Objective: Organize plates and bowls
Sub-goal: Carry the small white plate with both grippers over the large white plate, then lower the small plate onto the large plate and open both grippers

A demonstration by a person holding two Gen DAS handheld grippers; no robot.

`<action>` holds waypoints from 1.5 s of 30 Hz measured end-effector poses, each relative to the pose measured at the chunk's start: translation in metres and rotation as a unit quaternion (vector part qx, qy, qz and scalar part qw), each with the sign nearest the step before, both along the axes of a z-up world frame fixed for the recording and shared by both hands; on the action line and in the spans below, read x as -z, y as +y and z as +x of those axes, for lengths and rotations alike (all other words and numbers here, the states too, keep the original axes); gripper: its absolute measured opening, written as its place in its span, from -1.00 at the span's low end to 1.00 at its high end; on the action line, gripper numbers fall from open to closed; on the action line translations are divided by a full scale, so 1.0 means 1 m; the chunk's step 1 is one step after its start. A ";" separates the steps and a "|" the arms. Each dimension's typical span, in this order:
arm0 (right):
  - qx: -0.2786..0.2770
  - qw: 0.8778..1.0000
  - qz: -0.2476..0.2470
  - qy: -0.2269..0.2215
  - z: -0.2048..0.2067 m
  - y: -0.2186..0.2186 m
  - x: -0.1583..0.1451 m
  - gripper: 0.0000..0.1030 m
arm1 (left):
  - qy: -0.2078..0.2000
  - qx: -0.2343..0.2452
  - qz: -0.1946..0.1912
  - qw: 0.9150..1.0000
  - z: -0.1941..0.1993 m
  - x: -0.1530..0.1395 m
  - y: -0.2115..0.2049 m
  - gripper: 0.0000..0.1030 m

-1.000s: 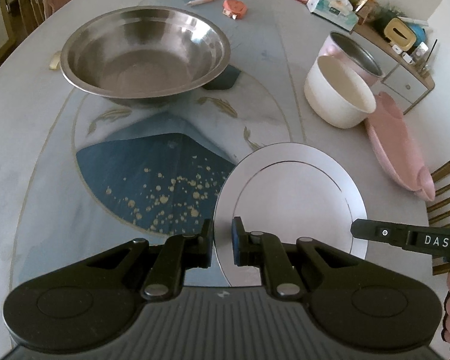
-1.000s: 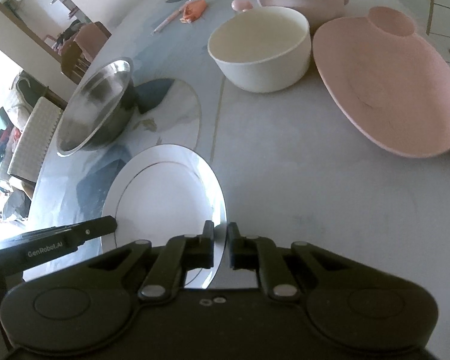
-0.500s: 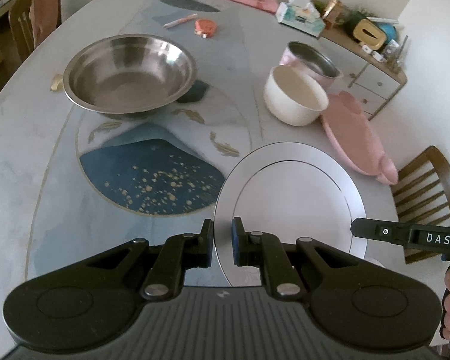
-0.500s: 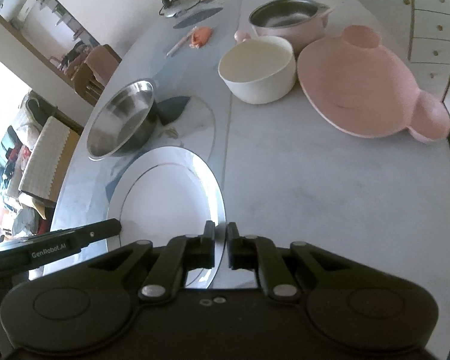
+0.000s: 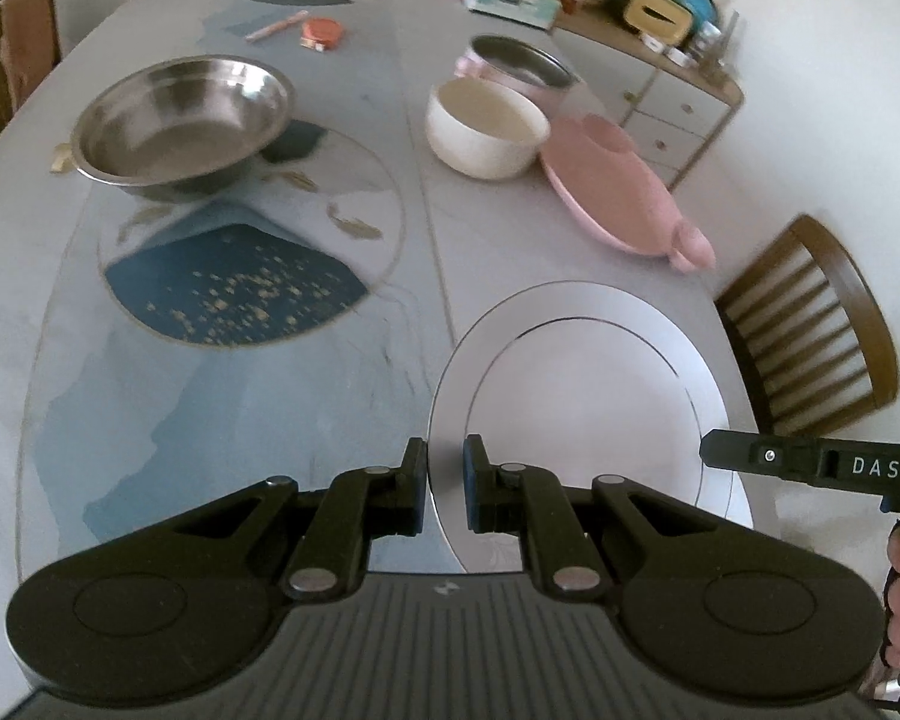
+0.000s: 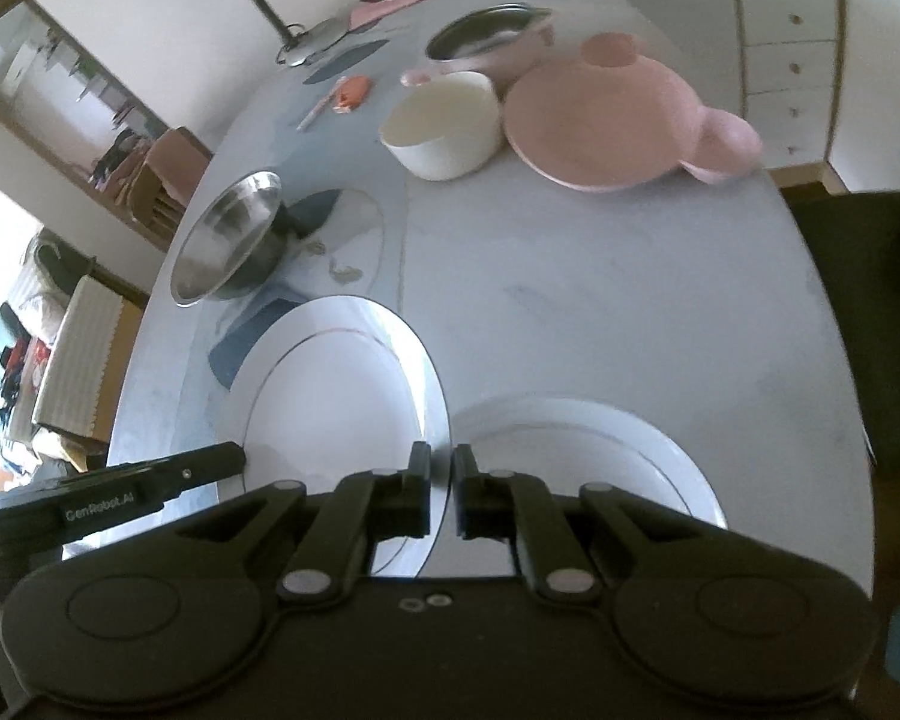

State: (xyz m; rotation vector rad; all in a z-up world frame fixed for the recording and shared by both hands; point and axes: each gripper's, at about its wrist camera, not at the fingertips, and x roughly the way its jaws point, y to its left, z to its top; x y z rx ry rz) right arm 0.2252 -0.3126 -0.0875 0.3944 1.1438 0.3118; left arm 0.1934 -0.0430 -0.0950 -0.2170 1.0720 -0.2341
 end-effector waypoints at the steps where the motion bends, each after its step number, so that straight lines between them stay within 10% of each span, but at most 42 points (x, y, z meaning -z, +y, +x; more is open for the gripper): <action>1: 0.005 1.000 0.001 0.001 -0.005 -0.004 0.000 -0.85 | 0.001 0.007 0.000 1.000 -0.003 0.000 -0.004 -0.79; 45: 0.086 0.993 -0.016 0.079 -0.059 -0.067 0.061 -0.84 | 0.052 0.127 0.053 0.989 -0.010 0.057 -0.090 -0.79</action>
